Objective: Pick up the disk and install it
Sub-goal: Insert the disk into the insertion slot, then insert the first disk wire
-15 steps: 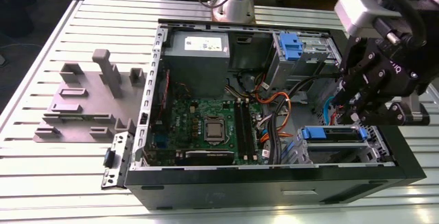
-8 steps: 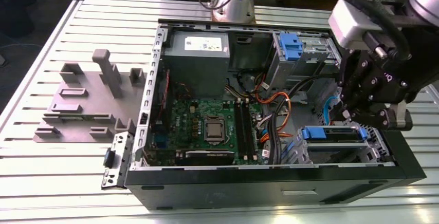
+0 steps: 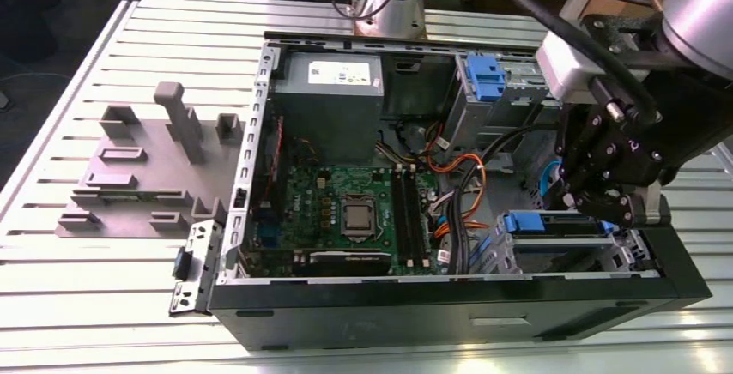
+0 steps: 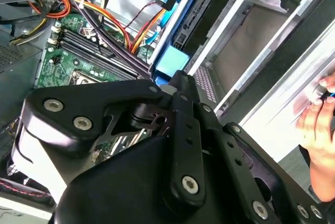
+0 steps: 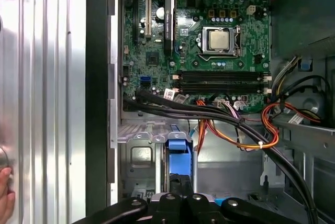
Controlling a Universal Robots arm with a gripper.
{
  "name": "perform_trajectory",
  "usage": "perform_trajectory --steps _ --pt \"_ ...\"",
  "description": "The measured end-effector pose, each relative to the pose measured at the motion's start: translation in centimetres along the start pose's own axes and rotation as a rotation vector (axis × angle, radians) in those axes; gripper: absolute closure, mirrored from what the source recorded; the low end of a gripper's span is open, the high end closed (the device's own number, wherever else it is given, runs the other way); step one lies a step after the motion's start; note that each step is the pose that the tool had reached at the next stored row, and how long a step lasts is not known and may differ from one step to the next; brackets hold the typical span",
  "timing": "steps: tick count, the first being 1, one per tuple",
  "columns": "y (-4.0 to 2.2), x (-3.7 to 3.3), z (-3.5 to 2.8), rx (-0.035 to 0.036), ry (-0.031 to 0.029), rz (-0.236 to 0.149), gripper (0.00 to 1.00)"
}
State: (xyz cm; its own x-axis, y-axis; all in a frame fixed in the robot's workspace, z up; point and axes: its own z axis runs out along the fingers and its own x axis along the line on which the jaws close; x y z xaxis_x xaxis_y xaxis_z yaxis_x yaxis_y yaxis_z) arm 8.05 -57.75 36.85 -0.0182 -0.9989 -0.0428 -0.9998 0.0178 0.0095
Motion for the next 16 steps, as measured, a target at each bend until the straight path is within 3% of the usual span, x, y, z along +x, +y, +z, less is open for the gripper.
perform_trajectory --steps 16 --pt "-0.11 0.00 0.09 0.0010 0.0002 0.000 0.89"
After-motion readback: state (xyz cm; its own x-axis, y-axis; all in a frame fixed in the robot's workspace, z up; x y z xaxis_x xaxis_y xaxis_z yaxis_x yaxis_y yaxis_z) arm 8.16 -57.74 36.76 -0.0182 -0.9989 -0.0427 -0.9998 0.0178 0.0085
